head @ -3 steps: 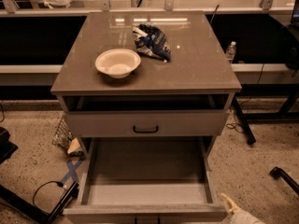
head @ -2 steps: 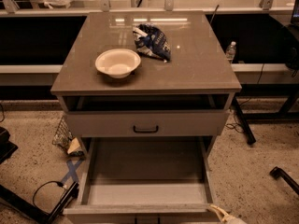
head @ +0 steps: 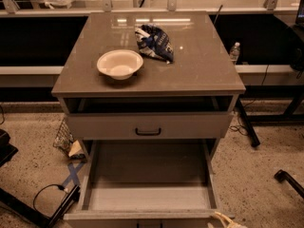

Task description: Close middle drawer

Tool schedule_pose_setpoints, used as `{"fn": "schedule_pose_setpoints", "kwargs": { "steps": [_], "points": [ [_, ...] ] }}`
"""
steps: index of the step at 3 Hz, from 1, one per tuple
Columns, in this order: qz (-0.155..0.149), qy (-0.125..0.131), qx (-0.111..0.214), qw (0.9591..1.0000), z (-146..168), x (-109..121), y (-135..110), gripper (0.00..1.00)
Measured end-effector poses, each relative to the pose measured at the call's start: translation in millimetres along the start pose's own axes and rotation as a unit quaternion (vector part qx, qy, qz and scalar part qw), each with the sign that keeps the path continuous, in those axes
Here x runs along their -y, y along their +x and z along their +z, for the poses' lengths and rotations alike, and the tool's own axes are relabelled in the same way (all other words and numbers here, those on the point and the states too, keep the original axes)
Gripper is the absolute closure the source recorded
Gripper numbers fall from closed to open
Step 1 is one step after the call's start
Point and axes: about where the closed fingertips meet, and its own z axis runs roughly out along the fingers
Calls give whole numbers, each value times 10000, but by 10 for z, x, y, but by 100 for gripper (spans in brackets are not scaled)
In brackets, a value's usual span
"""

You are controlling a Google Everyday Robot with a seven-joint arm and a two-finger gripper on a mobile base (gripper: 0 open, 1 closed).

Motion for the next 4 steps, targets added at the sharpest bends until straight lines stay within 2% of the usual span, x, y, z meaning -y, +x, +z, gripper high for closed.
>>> {"fn": "schedule_pose_setpoints", "kwargs": {
  "steps": [1, 4],
  "points": [
    [-1, 0, 0, 10000, -32, 11, -36, 100],
    [-1, 1, -1, 10000, -57, 20, -65, 100]
  ]
}}
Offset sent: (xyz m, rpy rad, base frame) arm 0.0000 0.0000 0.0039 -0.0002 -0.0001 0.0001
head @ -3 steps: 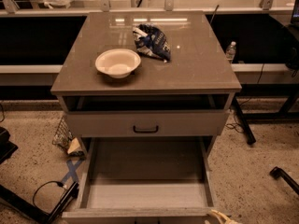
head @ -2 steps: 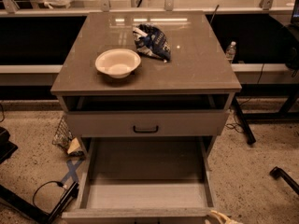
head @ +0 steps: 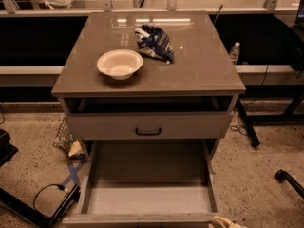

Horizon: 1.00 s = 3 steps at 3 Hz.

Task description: Close middle drawer

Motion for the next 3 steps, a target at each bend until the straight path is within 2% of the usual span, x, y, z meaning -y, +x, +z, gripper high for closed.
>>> {"fn": "schedule_pose_setpoints", "kwargs": {
  "steps": [1, 2, 3],
  "points": [
    [0, 0, 0, 10000, 0, 0, 0, 100],
    [-33, 93, -30, 9999, -245, 176, -226, 100],
    [-203, 182, -138, 9995, -452, 319, -393, 100]
  ]
}}
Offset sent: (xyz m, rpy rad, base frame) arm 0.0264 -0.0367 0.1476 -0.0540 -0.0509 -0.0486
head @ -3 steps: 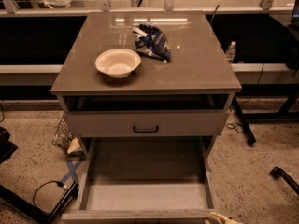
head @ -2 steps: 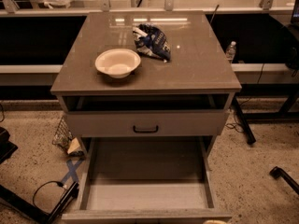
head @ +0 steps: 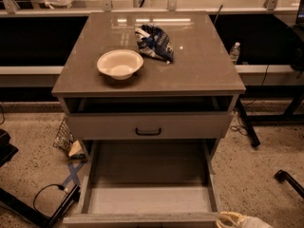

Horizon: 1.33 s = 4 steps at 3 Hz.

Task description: Close middle drawer

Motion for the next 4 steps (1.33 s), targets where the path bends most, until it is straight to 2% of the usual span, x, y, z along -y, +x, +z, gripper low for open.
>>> {"fn": "schedule_pose_setpoints", "kwargs": {
  "steps": [1, 2, 3, 4],
  "points": [
    [0, 0, 0, 10000, 0, 0, 0, 100],
    [143, -348, -74, 9993, 89, -278, 165, 100],
    [406, -704, 140, 9966, 313, -661, 349, 100],
    [477, -865, 352, 9945, 548, -798, 391, 100]
  ]
}}
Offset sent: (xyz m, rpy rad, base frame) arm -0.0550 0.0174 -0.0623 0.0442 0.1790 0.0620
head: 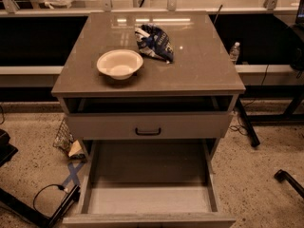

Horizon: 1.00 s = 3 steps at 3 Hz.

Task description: Close middle drawer

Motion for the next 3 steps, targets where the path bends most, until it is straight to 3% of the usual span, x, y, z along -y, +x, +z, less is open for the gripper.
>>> {"fn": "schedule_pose_setpoints", "kwargs": {
  "steps": [1, 2, 3],
  "points": [
    [-249, -171, -207, 9993, 458, 5, -87, 100],
    [-548, -49, -685, 9961, 740, 218, -135, 100],
    [-576, -26, -739, 9956, 771, 248, -135, 100]
  ]
}}
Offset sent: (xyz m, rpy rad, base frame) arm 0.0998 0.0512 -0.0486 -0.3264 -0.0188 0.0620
